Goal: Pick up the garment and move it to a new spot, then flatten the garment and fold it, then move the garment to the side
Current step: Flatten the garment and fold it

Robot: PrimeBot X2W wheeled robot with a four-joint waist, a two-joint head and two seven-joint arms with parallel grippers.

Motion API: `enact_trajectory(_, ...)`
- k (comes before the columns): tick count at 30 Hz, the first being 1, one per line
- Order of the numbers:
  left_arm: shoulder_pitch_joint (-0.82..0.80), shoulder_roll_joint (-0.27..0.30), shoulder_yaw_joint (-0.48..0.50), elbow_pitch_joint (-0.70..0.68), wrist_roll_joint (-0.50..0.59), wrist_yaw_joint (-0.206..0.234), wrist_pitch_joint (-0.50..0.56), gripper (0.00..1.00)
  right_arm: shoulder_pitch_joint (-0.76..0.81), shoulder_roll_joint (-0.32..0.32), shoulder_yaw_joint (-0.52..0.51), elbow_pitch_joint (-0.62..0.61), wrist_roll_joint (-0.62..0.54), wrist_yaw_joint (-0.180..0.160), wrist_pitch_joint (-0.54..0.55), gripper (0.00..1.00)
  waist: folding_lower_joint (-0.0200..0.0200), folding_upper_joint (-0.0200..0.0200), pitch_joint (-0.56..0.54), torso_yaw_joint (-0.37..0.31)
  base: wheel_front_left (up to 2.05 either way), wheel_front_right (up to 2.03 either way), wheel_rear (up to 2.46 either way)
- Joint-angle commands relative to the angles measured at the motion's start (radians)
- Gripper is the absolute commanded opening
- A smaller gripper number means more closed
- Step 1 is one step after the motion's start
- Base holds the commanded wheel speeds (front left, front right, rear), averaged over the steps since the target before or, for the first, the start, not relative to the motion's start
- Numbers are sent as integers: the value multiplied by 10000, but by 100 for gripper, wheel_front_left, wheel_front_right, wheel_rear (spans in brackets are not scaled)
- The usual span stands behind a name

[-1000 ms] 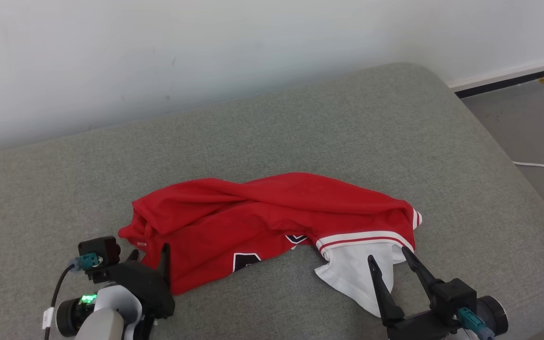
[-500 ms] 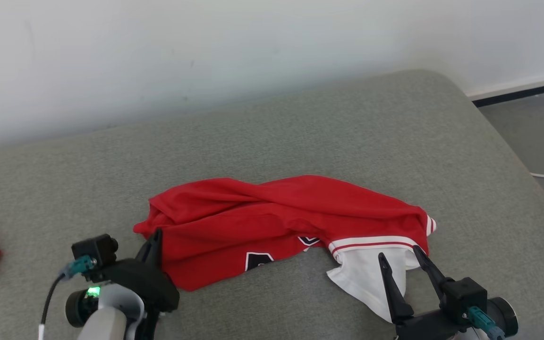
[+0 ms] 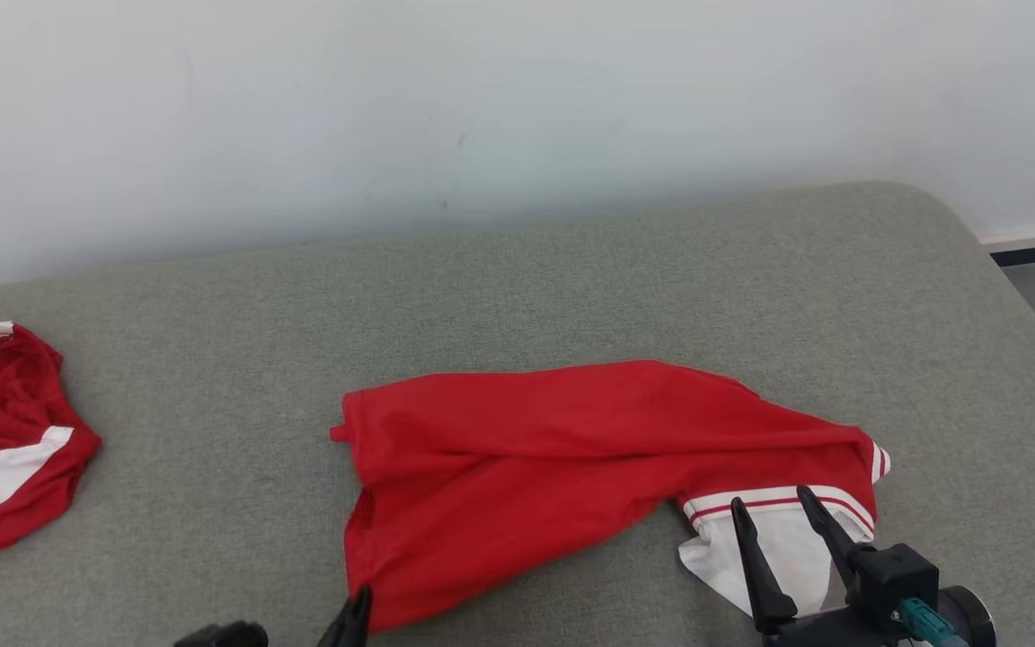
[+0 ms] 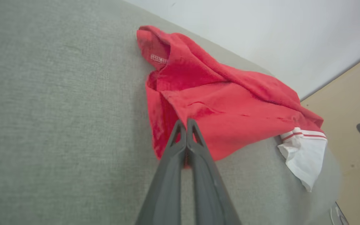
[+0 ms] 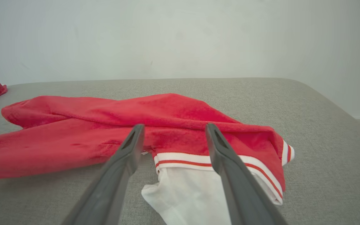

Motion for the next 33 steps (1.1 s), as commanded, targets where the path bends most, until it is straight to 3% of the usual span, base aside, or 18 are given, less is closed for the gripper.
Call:
enact_trajectory(1,401,46,-40,-245,-165,21,179,0,143,5,-20,-27,64,-22,-3,100,1,0,-83,141,0,0,0)
enact_trajectory(8,1293,286,-377,-436,178,489,786,0,118,5,22,-11,110,-22,34,100,1,0,-118,169,0,0,0)
enact_trajectory(9,1304,319,-429,-371,225,535,835,4,104,7,39,-3,114,-22,36,100,1,0,-126,154,0,0,0)
enact_trajectory(10,1299,366,-453,-288,324,615,864,38,90,5,45,1,111,-22,38,100,1,0,-140,133,0,0,0)
enact_trajectory(11,1279,442,-471,-212,453,697,862,100,81,4,46,8,113,-22,39,100,1,0,-152,107,0,0,0)
enact_trajectory(18,1171,559,-187,-209,411,1081,721,100,134,5,-67,-23,110,-22,32,100,1,0,-220,-21,0,0,0)
enact_trajectory(25,264,646,-88,-434,254,975,900,100,174,5,-103,-31,140,-22,17,100,1,0,-239,-44,0,0,0)
enact_trajectory(33,-1969,496,-218,1258,89,820,1635,100,-71,4,208,-130,200,-22,73,100,1,0,30,-460,0,0,0)
